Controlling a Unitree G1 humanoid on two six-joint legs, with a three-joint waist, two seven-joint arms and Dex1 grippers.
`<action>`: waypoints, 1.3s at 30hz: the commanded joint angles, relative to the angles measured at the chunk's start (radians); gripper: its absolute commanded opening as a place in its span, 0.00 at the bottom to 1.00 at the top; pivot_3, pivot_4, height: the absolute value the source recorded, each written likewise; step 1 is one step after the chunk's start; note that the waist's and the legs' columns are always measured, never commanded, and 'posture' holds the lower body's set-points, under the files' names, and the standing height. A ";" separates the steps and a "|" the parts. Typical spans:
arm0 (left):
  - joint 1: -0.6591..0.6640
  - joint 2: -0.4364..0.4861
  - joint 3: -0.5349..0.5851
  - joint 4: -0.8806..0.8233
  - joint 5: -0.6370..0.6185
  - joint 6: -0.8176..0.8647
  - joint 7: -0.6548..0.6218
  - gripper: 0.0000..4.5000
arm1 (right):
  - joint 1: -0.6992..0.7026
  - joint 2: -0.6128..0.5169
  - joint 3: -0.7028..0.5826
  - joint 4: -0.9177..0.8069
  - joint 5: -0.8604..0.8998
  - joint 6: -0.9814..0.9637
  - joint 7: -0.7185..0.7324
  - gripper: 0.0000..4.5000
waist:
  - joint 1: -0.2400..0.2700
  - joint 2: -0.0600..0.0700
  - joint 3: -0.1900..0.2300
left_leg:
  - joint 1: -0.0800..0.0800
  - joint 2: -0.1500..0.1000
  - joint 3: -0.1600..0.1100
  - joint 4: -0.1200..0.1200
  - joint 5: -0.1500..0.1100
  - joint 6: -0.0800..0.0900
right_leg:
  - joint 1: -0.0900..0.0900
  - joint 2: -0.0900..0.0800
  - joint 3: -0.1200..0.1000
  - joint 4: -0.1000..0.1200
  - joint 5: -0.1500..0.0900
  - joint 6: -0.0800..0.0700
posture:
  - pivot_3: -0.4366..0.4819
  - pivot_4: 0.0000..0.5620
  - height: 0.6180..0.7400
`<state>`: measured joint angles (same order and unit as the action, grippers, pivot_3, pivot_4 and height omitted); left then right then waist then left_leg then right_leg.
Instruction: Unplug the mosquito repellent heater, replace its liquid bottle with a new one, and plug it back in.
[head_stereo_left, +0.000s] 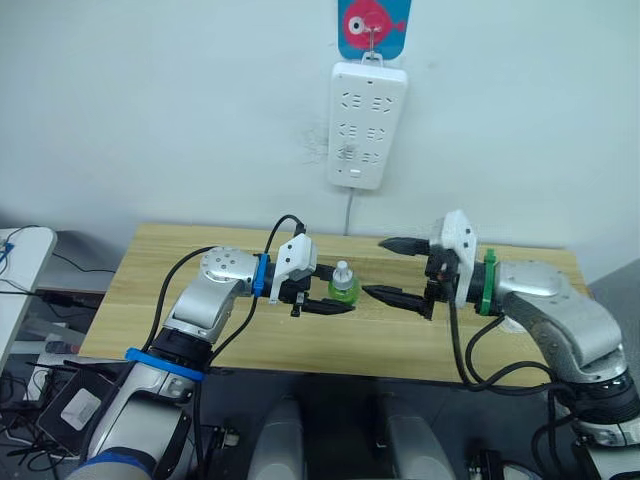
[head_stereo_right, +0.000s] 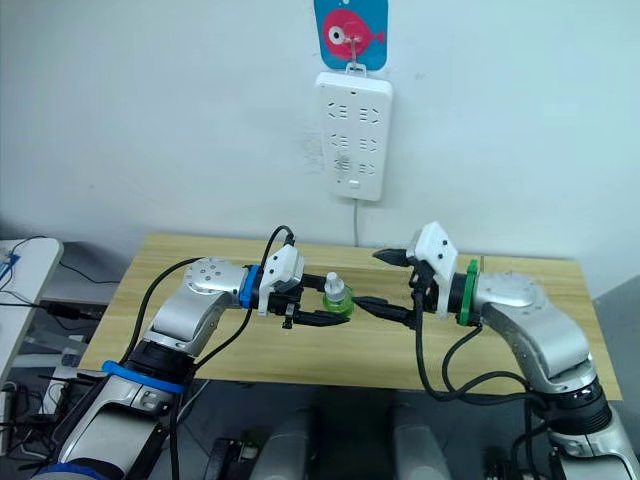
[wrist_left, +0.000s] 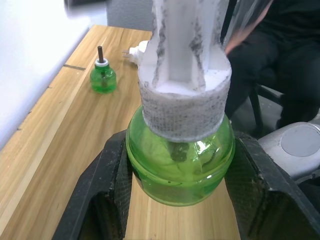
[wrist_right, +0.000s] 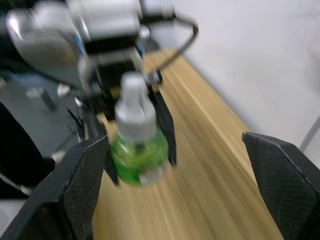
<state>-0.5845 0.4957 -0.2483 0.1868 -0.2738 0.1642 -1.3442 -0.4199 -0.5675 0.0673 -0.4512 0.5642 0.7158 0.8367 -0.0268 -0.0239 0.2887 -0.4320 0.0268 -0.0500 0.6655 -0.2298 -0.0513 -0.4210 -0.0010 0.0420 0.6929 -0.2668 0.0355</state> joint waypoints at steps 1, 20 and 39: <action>-0.015 -0.010 0.011 -0.020 -0.011 -0.018 -0.003 0.50 | -0.047 0.073 -0.029 -0.032 0.106 0.076 -0.065 0.99 | -0.004 0.000 0.000 | 0.000 0.000 0.000 0.000 0.000 0.000 | 0.000 0.000 0.000 0.000 0.000 0.000 | 0.50 0.38 1.00; -0.016 -0.010 0.011 -0.033 -0.011 -0.012 -0.005 0.50 | -0.084 0.132 0.087 0.038 0.054 0.060 -0.096 0.49 | 0.000 0.000 -0.001 | 0.000 0.000 -0.001 0.000 0.000 0.000 | 0.000 -0.001 0.000 0.002 0.000 0.000 | 0.52 0.39 1.00; 0.053 0.014 0.030 -0.025 0.006 -0.037 0.040 0.50 | -0.307 0.194 -0.203 0.005 0.279 0.189 -0.344 0.06 | 0.000 0.000 -0.001 | 0.000 0.002 -0.002 -0.001 0.000 0.000 | -0.001 -0.001 -0.001 0.003 0.000 0.000 | 0.52 0.42 1.00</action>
<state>-0.5395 0.5035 -0.2460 0.1812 -0.2661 0.1439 -1.3157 -0.7495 -0.3589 -0.1019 -0.4277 0.8469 0.9075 0.5371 -0.0264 -0.0234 0.2873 -0.4319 0.0284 -0.0523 0.6644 -0.2296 -0.0508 -0.4218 -0.0022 0.0409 0.6958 -0.2668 0.0355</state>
